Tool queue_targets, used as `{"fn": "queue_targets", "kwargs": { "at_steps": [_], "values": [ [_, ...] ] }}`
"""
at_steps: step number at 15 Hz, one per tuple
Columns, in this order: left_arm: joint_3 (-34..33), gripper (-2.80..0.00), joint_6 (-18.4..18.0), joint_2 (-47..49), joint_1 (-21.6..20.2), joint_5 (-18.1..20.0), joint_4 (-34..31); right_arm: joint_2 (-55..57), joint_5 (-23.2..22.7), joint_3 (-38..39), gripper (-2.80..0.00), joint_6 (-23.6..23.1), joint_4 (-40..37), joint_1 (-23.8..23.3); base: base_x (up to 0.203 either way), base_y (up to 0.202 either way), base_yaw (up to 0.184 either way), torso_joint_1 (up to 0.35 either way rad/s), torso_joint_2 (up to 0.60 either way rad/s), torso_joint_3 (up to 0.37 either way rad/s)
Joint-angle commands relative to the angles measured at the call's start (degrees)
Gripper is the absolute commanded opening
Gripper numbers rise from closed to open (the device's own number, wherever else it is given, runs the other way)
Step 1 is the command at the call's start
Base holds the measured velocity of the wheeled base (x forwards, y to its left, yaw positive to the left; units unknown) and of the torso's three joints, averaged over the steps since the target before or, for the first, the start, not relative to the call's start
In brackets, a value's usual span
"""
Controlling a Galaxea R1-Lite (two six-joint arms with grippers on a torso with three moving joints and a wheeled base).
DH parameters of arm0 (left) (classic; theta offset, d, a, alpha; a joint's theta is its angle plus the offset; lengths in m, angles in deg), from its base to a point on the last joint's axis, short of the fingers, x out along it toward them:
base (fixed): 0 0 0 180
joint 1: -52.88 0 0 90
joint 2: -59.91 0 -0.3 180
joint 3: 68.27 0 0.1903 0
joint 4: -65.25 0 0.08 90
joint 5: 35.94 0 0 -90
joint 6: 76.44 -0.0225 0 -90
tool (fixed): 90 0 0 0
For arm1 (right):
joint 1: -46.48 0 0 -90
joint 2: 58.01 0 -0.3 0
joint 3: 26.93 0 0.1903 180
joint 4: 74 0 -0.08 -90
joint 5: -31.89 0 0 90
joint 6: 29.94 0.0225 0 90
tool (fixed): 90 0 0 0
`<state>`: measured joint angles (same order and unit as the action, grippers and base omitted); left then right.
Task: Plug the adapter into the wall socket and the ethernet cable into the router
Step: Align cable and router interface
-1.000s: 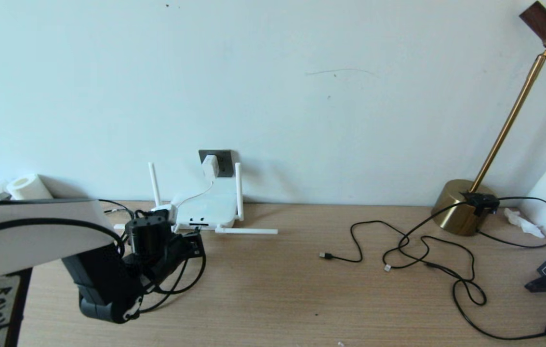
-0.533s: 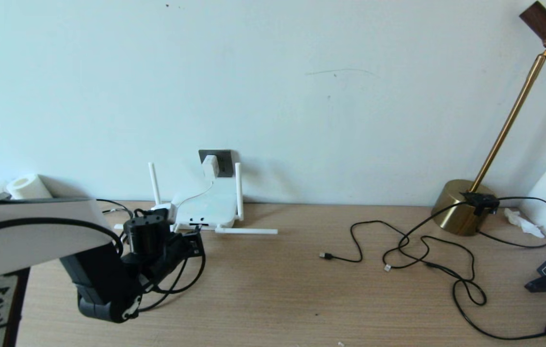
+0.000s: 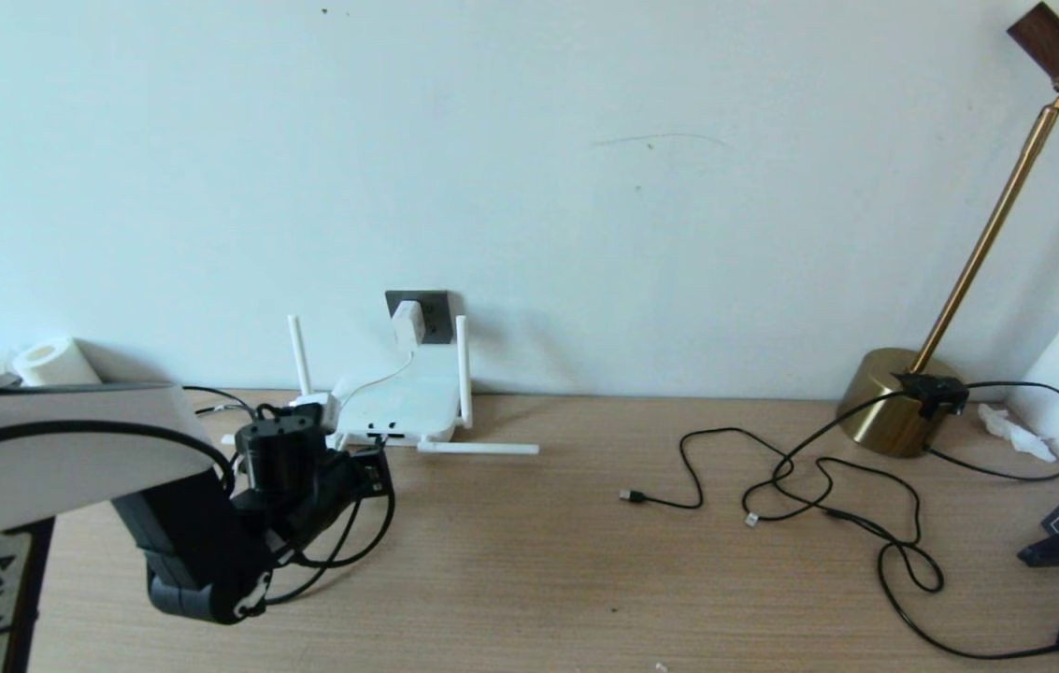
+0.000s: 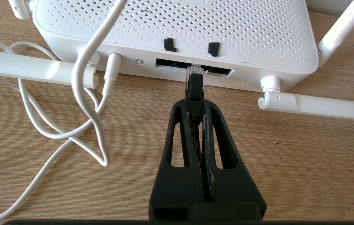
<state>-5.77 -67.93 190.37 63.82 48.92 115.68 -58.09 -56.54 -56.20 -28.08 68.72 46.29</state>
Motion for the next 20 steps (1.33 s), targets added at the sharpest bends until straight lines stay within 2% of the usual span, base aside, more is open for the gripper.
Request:
{"fn": "queue_targets", "kwargs": {
  "at_steps": [1, 20],
  "values": [
    [0.16, -2.80, -0.07, 0.15, -0.13, 0.27, 0.39, 0.07, 0.01, 0.00, 0.00, 0.07, -0.07, 0.01, 0.000, 0.000, 0.000, 0.000, 0.00, 0.000],
    [1.65, -2.80, -0.16, 1.38, 0.40, 0.31, 0.21, 0.07, 0.01, 0.01, 0.00, 0.04, -0.07, 0.01, 0.000, 0.000, 0.000, 0.000, 0.00, 0.000]
  ]
}}
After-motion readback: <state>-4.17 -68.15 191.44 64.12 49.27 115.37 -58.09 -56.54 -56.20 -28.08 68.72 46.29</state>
